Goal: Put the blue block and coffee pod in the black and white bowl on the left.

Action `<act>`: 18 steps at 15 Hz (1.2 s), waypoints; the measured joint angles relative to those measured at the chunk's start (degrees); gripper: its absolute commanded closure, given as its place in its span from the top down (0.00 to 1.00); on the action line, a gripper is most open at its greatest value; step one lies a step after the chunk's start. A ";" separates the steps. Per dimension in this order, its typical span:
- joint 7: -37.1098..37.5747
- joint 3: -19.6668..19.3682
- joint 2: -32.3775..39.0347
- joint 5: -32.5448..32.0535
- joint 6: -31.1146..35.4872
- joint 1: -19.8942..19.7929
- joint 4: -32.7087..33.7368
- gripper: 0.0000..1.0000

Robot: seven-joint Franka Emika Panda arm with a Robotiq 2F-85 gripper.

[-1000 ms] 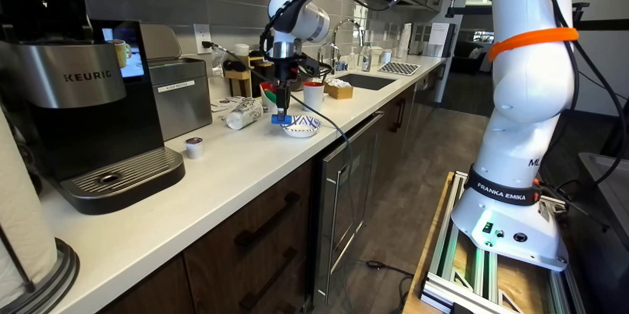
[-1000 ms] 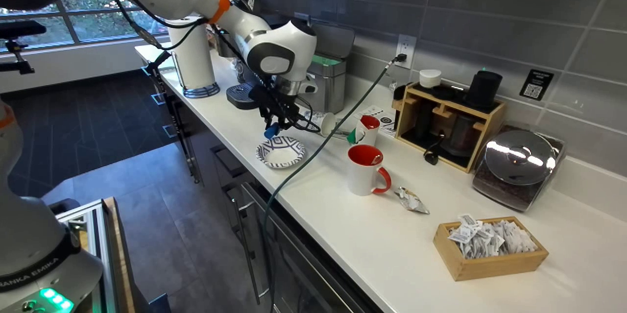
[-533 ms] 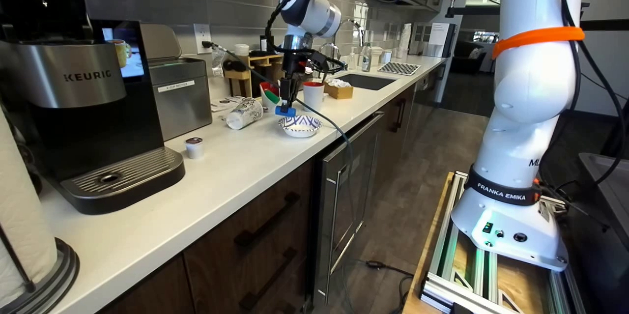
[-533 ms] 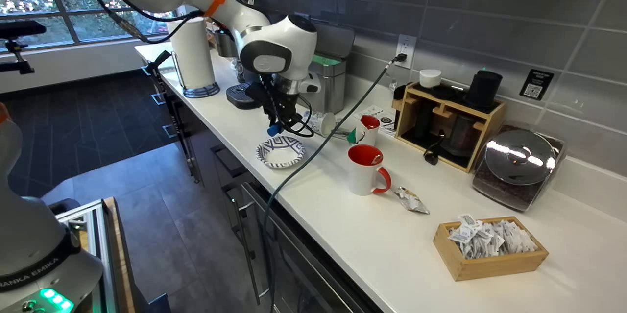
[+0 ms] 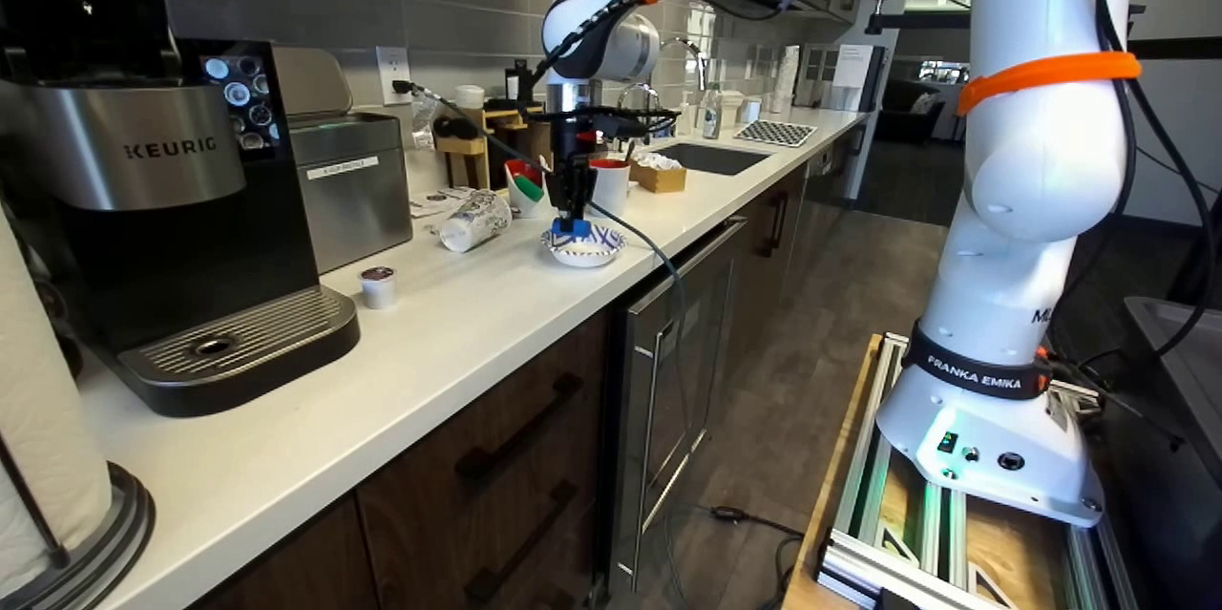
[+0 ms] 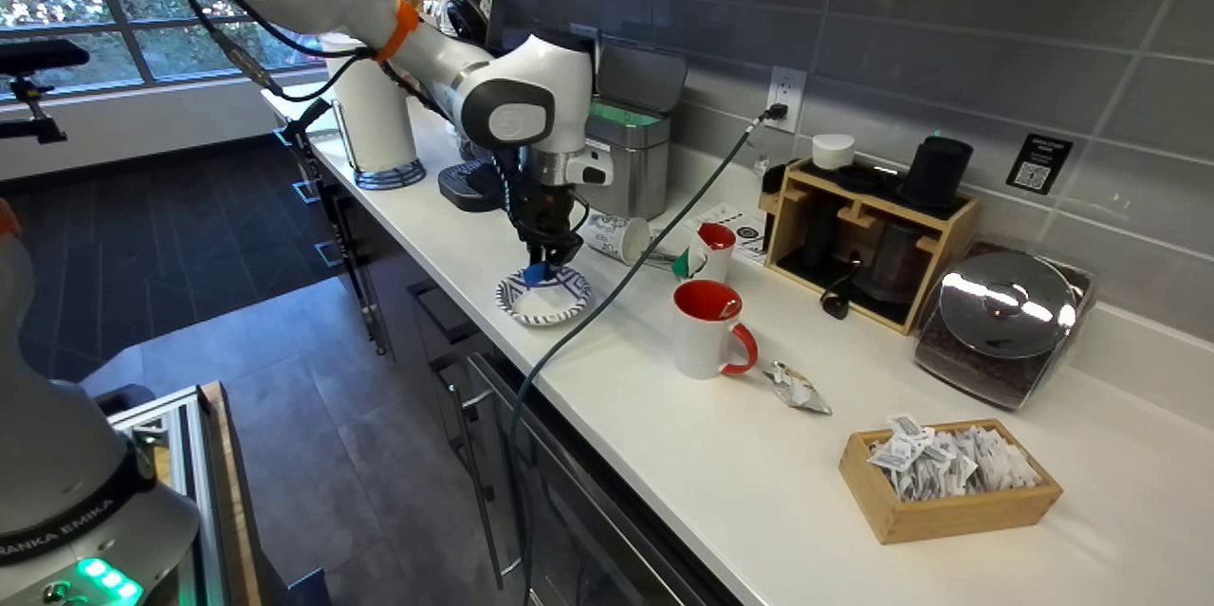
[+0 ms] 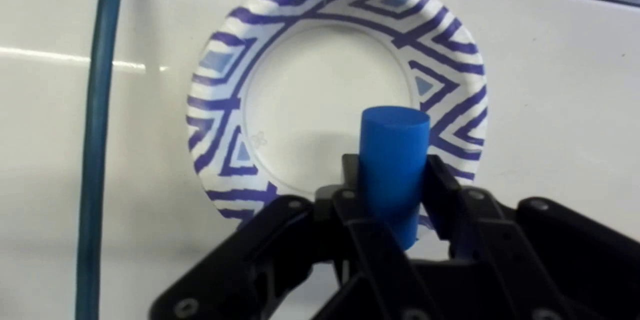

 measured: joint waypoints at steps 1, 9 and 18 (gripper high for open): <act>1.31 -0.34 0.04 -0.74 -0.05 0.02 -0.41 0.08; 8.48 -0.31 2.72 -2.28 -0.44 2.69 -0.32 0.08; 17.91 0.35 6.68 -2.28 1.82 6.78 4.26 0.66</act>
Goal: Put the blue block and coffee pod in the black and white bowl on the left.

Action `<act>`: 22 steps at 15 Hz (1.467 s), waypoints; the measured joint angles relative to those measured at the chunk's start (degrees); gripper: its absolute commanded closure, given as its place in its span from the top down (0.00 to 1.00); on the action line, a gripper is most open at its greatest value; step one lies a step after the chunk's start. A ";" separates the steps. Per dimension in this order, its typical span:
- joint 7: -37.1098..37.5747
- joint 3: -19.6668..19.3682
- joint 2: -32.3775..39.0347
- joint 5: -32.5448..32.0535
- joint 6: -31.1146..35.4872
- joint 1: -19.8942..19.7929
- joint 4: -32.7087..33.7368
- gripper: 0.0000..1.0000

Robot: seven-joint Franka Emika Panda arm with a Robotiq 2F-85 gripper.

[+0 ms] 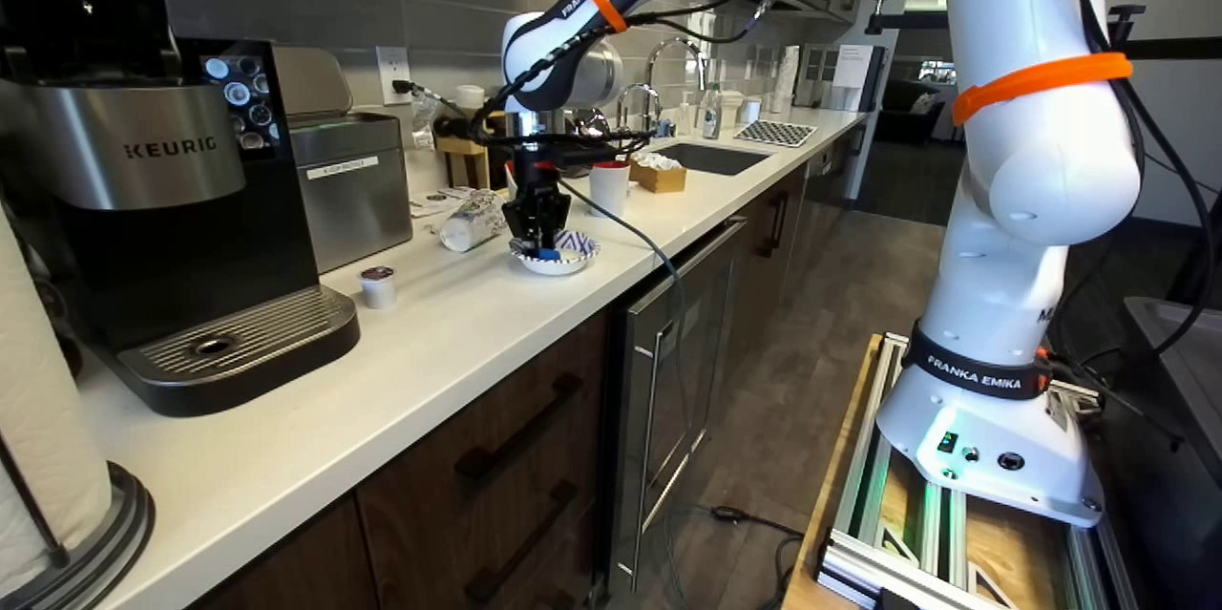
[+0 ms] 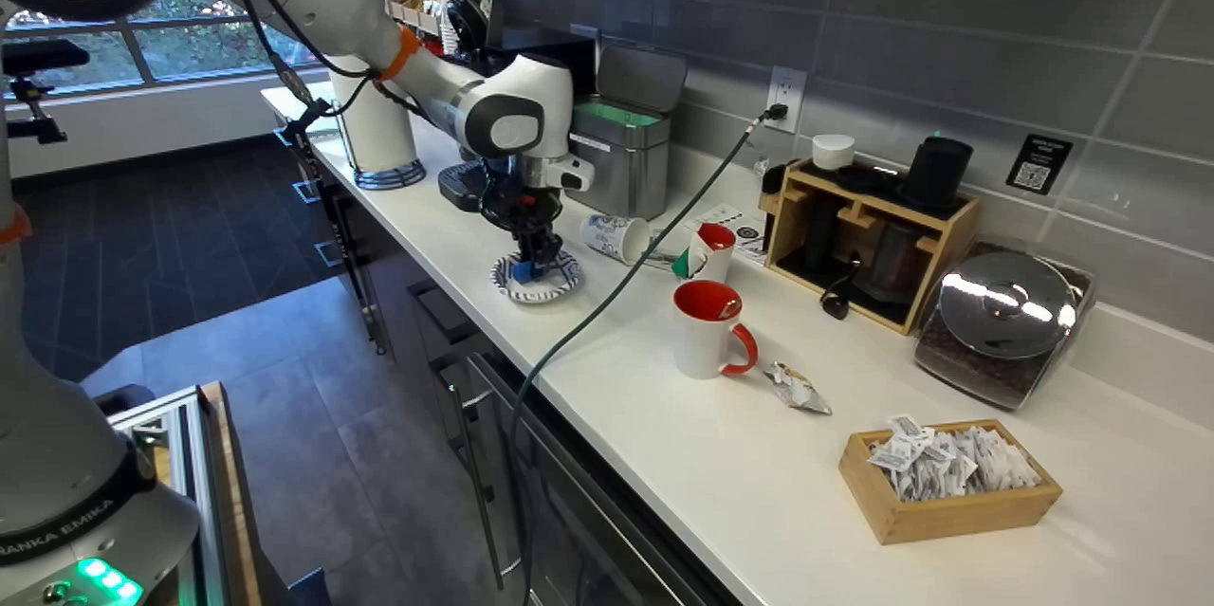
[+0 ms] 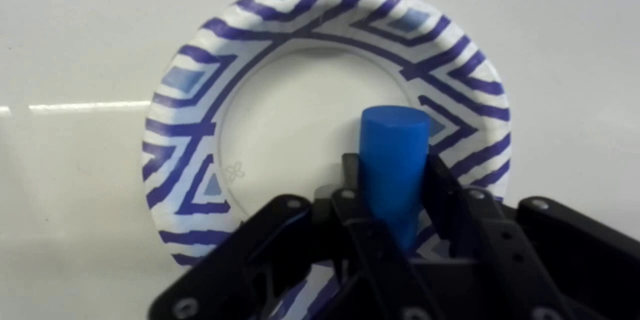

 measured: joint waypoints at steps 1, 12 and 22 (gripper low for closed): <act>0.84 0.00 0.62 0.00 0.00 0.27 0.86 0.74; -1.77 0.21 -2.68 4.19 0.56 -1.67 0.18 1.00; -21.39 9.52 -7.74 13.97 5.79 0.44 -1.37 1.00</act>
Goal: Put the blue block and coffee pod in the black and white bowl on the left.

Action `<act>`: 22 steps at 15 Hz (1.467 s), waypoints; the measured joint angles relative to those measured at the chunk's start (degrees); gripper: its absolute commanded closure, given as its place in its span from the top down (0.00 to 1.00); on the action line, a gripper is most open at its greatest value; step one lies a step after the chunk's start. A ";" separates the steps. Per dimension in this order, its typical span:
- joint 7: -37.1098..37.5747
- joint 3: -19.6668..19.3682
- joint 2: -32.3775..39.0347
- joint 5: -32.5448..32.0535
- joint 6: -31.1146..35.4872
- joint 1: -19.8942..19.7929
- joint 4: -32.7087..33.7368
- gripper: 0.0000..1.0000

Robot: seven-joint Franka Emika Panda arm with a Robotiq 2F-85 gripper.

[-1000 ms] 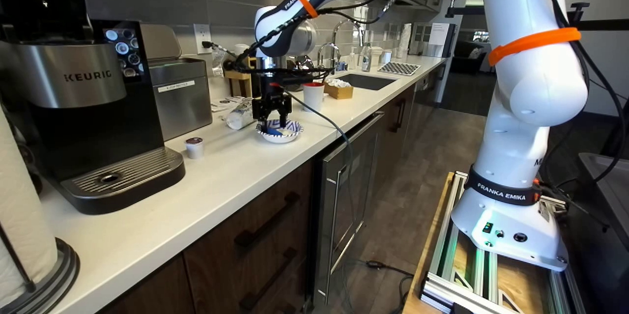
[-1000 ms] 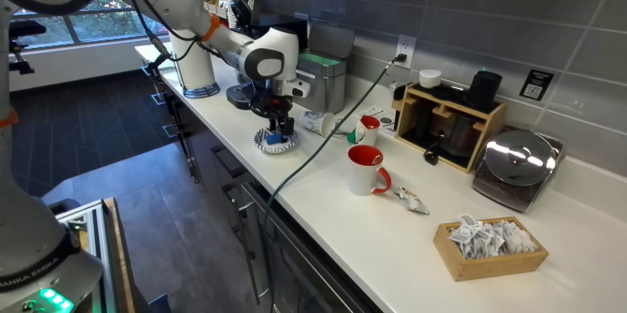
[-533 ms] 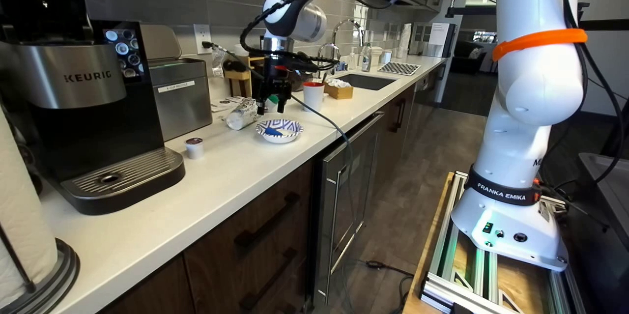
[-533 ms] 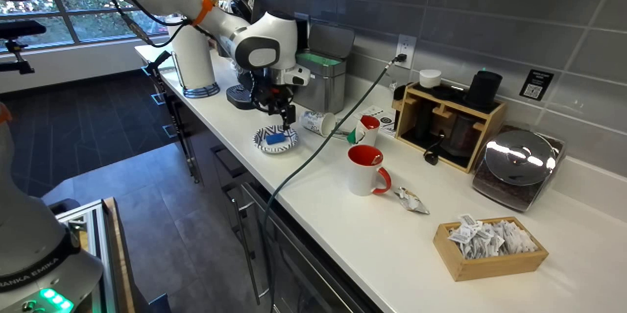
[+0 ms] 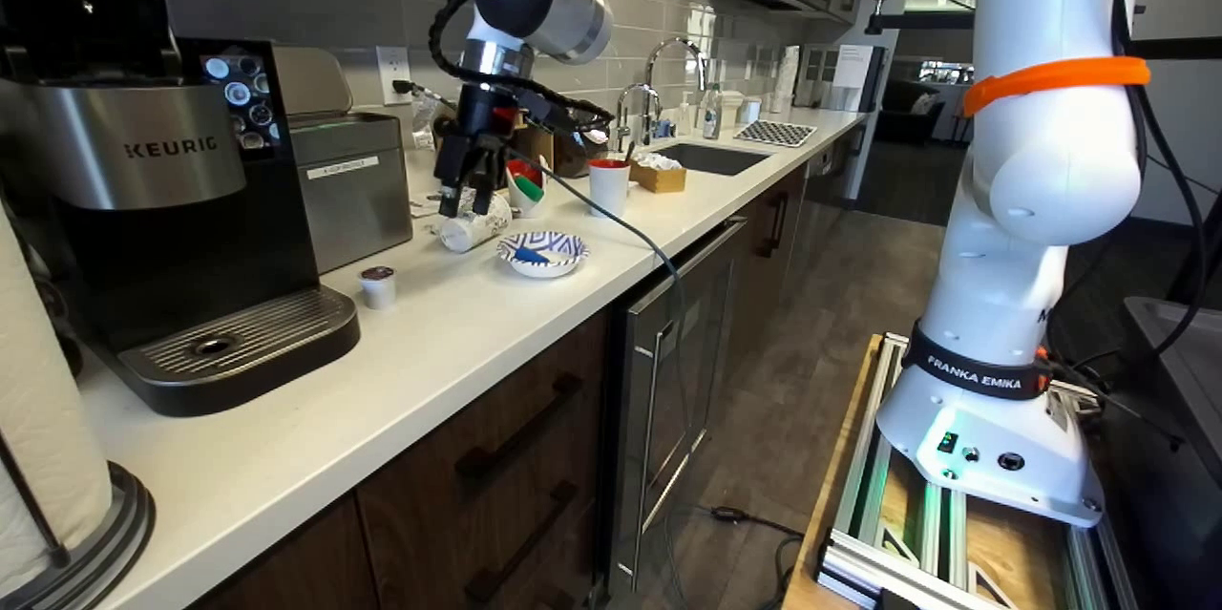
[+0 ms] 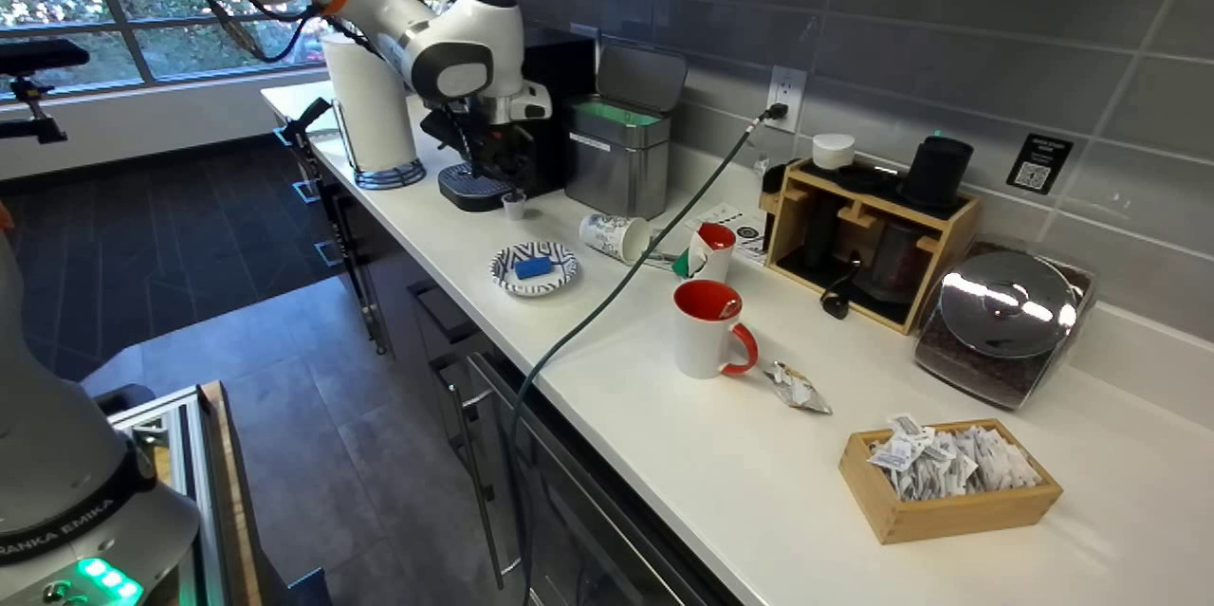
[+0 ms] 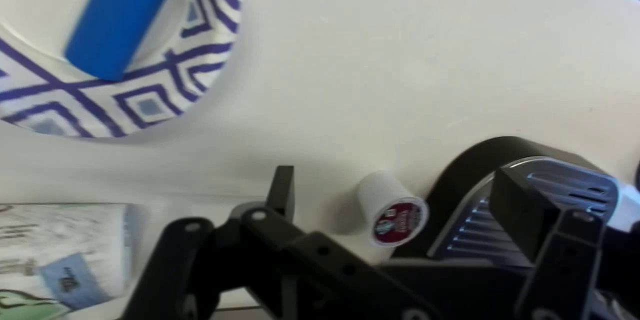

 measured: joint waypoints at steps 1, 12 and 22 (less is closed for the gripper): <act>-0.06 0.76 0.27 -0.16 0.04 1.01 0.36 1.00; 14.29 -1.27 11.55 -20.35 9.48 10.68 10.65 1.00; 21.61 -6.41 20.84 -28.56 7.02 15.39 20.75 0.92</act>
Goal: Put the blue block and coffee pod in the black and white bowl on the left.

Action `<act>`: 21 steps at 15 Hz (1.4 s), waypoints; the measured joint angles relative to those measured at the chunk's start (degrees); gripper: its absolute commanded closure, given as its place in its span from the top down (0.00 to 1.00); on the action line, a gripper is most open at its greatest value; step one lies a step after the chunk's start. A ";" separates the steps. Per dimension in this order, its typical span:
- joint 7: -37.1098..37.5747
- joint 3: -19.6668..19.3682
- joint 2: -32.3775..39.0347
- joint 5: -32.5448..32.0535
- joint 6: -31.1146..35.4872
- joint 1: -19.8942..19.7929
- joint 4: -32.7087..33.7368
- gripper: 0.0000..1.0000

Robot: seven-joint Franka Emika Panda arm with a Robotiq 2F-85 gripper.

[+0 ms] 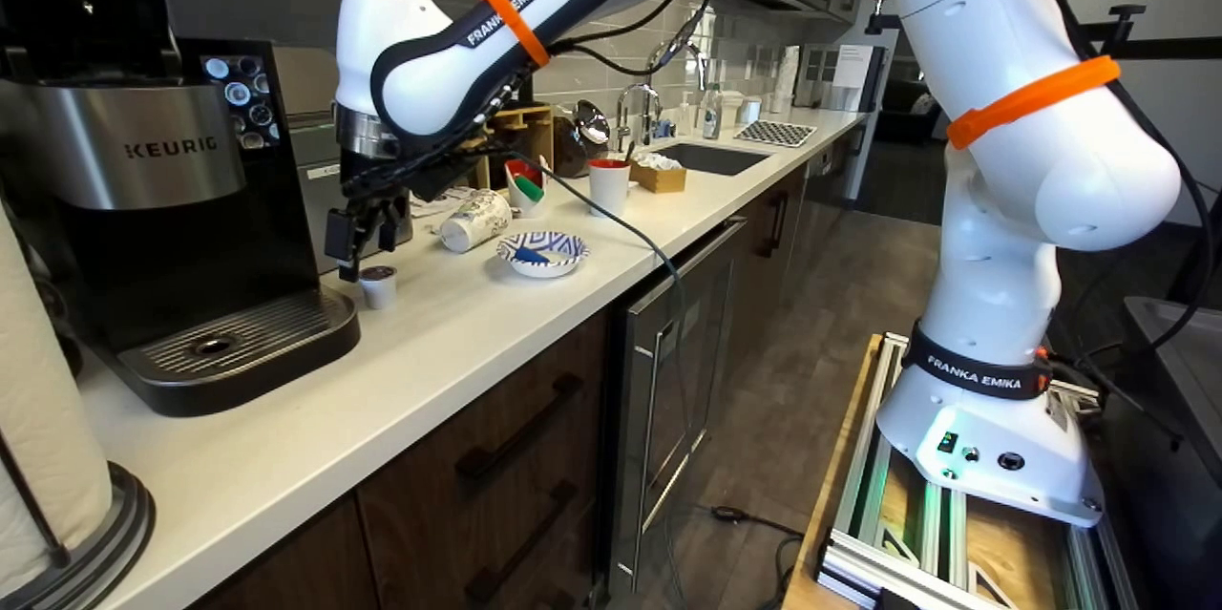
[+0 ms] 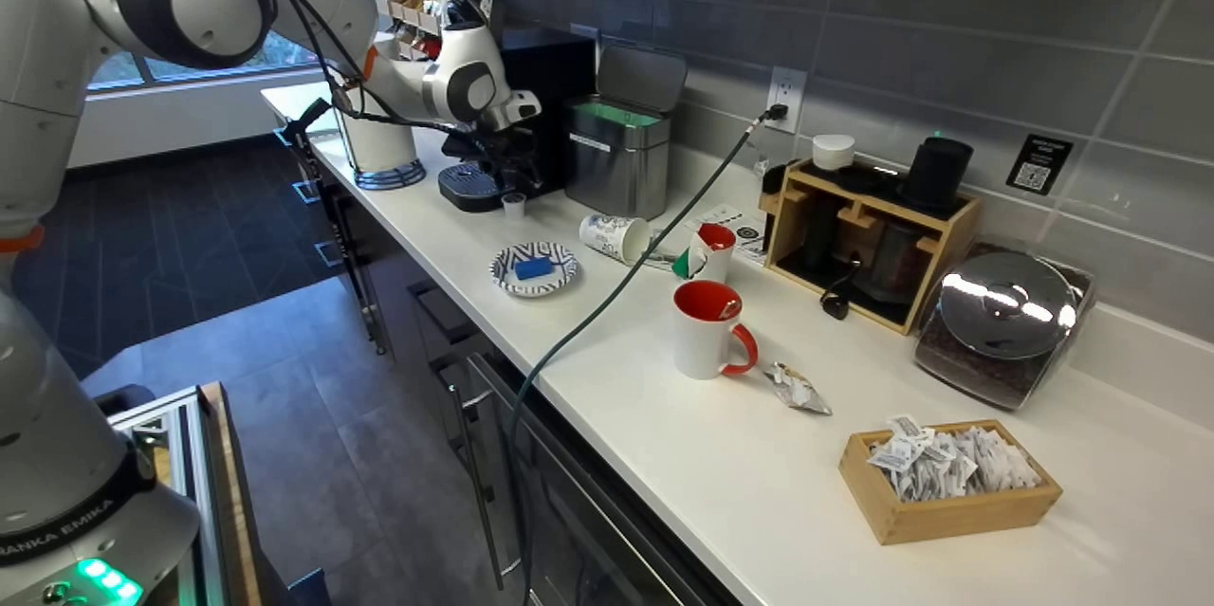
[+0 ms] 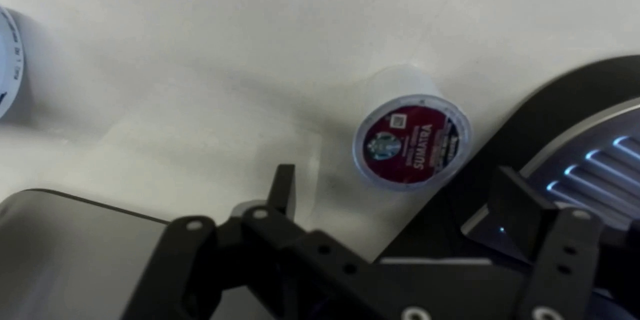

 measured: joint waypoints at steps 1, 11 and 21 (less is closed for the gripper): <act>0.16 -0.20 0.62 -0.05 -0.76 0.17 0.75 0.85; 0.96 -0.63 2.31 -0.05 -9.90 0.41 4.79 0.27; -1.47 -0.64 -5.65 8.12 -16.70 -9.37 0.17 0.27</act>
